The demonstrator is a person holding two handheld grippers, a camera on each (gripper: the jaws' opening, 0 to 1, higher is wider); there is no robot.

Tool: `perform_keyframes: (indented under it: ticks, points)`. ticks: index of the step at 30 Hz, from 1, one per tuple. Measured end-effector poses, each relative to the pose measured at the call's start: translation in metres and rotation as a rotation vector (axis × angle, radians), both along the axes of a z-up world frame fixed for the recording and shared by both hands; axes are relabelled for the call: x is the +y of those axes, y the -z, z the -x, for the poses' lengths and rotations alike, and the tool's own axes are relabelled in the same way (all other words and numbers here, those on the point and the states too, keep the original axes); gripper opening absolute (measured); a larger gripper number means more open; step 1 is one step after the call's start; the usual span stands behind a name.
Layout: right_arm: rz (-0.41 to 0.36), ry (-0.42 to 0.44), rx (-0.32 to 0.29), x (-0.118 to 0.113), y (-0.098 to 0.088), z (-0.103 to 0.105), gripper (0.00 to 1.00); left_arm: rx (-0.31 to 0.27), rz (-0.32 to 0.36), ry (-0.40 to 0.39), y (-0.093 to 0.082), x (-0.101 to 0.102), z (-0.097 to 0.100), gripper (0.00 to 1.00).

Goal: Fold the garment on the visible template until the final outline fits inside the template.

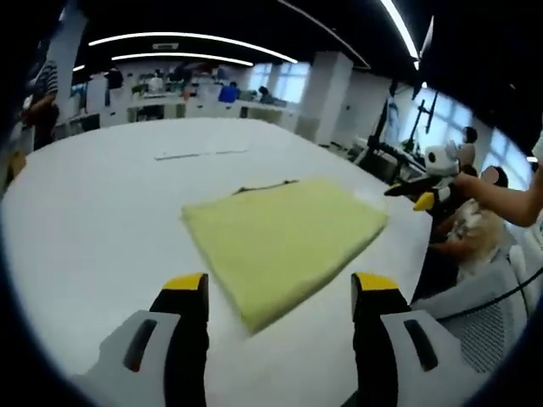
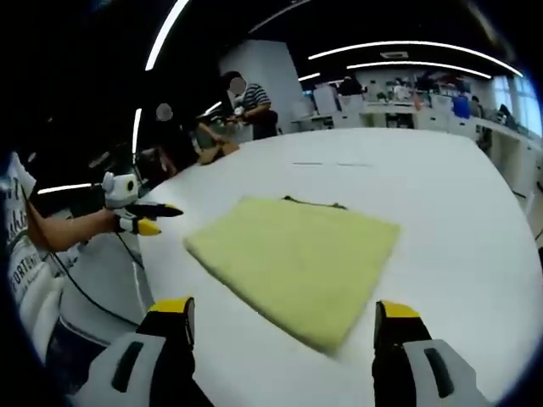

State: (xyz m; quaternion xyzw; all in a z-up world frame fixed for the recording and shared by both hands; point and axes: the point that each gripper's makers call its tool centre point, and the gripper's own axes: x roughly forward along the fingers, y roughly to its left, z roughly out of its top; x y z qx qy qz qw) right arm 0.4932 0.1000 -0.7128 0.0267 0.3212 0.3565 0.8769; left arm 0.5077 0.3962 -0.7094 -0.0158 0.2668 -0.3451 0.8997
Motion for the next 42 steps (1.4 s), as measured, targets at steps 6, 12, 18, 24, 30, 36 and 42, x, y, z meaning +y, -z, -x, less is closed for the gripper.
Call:
perform_keyframes:
  ticks: [6,12,18,24,30,36,42]
  points:
    - [0.032,0.015,-0.007,-0.002,-0.001,0.007,0.96,-0.039,-0.077,0.041,-0.001,0.001,0.003,0.83]
    - [0.004,0.049,-0.045,0.004,-0.017,0.011,0.99,-0.071,-0.052,0.045,-0.01,-0.003,0.007,0.91]
    - [0.049,0.021,-0.074,0.015,-0.024,0.018,0.99,-0.087,-0.015,0.019,-0.02,-0.004,0.007,0.99]
    - [0.048,0.024,-0.078,0.014,-0.022,0.024,0.99,-0.094,0.039,-0.003,-0.03,-0.005,0.011,0.99]
    - [0.043,0.032,-0.091,0.012,-0.023,0.026,0.99,-0.107,-0.006,-0.012,-0.029,-0.001,0.017,0.99]
    - [0.068,0.04,-0.09,0.008,-0.021,0.029,0.95,-0.098,-0.017,-0.031,-0.028,0.002,0.021,0.96]
    - [0.082,0.05,-0.092,0.005,-0.02,0.029,0.95,-0.108,-0.016,-0.025,-0.035,0.0,0.03,0.94]
